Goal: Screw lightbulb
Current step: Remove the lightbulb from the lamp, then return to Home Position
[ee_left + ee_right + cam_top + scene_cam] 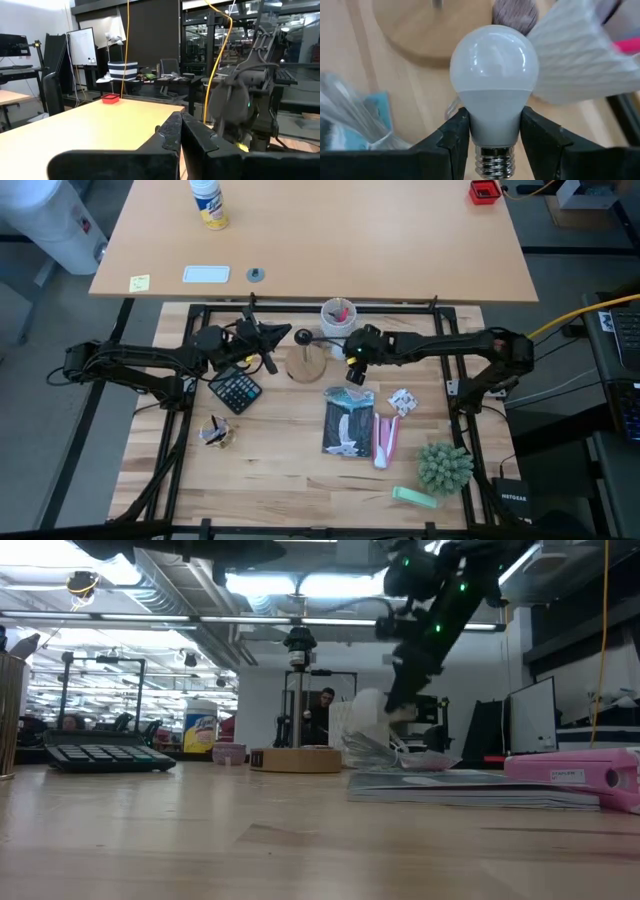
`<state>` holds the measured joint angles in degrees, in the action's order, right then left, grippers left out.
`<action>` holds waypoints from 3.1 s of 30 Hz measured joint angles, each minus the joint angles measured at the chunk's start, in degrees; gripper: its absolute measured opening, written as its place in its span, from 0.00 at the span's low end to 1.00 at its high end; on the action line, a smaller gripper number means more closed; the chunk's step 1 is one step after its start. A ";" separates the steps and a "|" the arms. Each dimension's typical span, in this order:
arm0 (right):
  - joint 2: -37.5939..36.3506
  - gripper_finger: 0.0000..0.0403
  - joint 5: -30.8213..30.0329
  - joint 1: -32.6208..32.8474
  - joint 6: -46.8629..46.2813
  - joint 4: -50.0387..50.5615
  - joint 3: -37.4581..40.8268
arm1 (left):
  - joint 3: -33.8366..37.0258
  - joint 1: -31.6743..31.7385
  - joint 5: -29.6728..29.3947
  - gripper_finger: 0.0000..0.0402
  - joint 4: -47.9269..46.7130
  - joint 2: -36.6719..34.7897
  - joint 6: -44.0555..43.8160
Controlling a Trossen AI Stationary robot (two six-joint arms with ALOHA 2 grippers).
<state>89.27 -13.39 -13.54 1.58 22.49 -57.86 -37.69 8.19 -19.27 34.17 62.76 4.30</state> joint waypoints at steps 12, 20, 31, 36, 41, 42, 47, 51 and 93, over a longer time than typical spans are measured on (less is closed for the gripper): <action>10.07 0.40 -0.04 0.00 -0.02 -0.45 1.39 | 0.00 0.00 0.00 0.00 -0.58 0.02 -0.13; 11.83 0.40 -0.70 0.01 0.18 -0.85 1.24 | 0.00 0.00 0.00 0.00 -0.58 0.02 0.24; 12.36 0.54 -7.52 0.02 -1.33 -0.10 1.61 | 0.00 0.00 0.01 0.00 -0.59 0.02 0.22; 11.68 0.63 -9.01 0.00 -1.14 2.83 1.49 | 0.00 0.00 0.00 0.00 -0.57 0.02 0.22; 11.29 0.66 -4.13 0.01 -2.26 11.79 -1.56 | 0.00 -0.01 0.00 0.00 -0.42 0.02 0.22; 11.29 0.66 -3.53 0.02 -2.88 13.63 -2.37 | 0.00 0.00 0.00 0.00 -0.43 0.02 0.22; 10.26 0.66 -3.41 0.07 -3.33 19.12 -6.41 | 0.02 -0.02 0.01 0.00 -0.40 -0.71 0.21; 7.00 0.66 -3.32 0.07 -2.72 20.07 -8.50 | 0.02 -0.01 0.00 0.00 -0.26 -4.28 0.22; -48.91 0.66 11.46 0.00 -15.98 -39.42 55.34 | 37.11 -4.87 11.85 0.00 -14.44 -38.25 -6.36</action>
<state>40.36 -1.92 -13.54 -14.39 -16.93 -2.52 -0.58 3.31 -7.42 19.73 24.51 -2.07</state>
